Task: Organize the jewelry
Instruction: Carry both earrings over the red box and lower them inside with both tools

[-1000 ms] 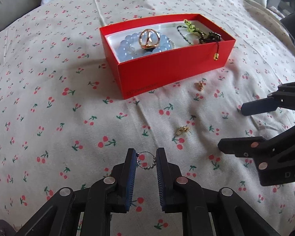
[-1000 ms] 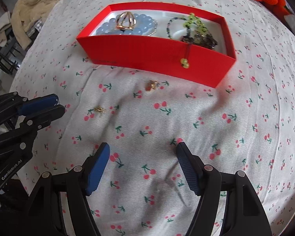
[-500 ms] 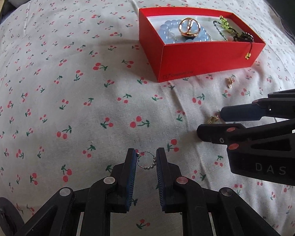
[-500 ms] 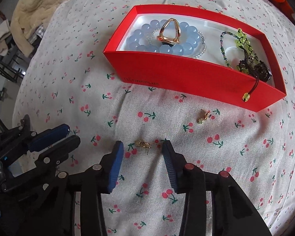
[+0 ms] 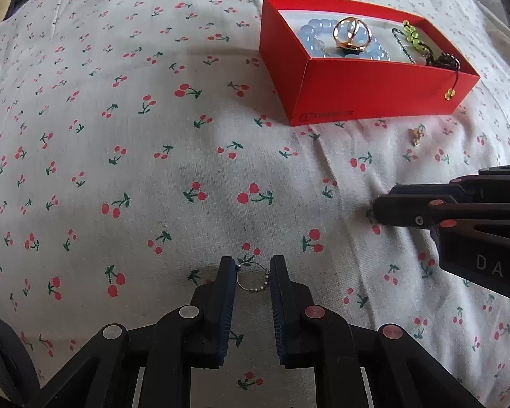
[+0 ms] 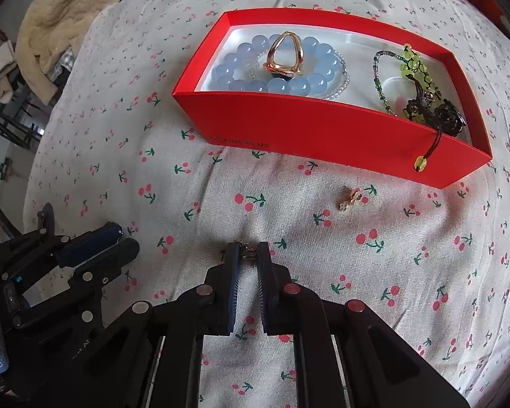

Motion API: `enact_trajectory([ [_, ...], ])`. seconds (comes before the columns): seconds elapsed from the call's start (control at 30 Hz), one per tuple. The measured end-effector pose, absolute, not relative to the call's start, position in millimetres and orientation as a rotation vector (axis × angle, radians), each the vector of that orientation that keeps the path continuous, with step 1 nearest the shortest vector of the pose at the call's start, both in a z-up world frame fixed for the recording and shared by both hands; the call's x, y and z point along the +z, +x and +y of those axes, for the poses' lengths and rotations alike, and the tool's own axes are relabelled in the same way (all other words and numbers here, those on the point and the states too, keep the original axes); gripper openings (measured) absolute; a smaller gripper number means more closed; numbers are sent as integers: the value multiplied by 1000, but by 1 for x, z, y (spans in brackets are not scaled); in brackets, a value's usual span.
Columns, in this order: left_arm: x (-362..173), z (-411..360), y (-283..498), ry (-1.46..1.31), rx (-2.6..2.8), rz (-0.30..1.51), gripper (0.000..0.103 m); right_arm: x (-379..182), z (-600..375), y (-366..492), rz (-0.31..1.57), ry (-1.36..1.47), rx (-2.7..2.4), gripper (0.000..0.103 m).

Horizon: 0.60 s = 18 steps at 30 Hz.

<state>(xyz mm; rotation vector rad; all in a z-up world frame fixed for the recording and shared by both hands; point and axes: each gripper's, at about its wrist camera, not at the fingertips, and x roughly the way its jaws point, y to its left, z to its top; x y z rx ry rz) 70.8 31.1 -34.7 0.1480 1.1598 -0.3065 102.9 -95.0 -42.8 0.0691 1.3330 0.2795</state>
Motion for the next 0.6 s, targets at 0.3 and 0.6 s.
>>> enact_trajectory([
  [0.3,-16,27,76,78,-314,1113,15,-20,-118,95,1296,146,297,11],
  [0.6,10,13,86,12,-331,1025,15,8,-153,98,1224,224,267,11],
])
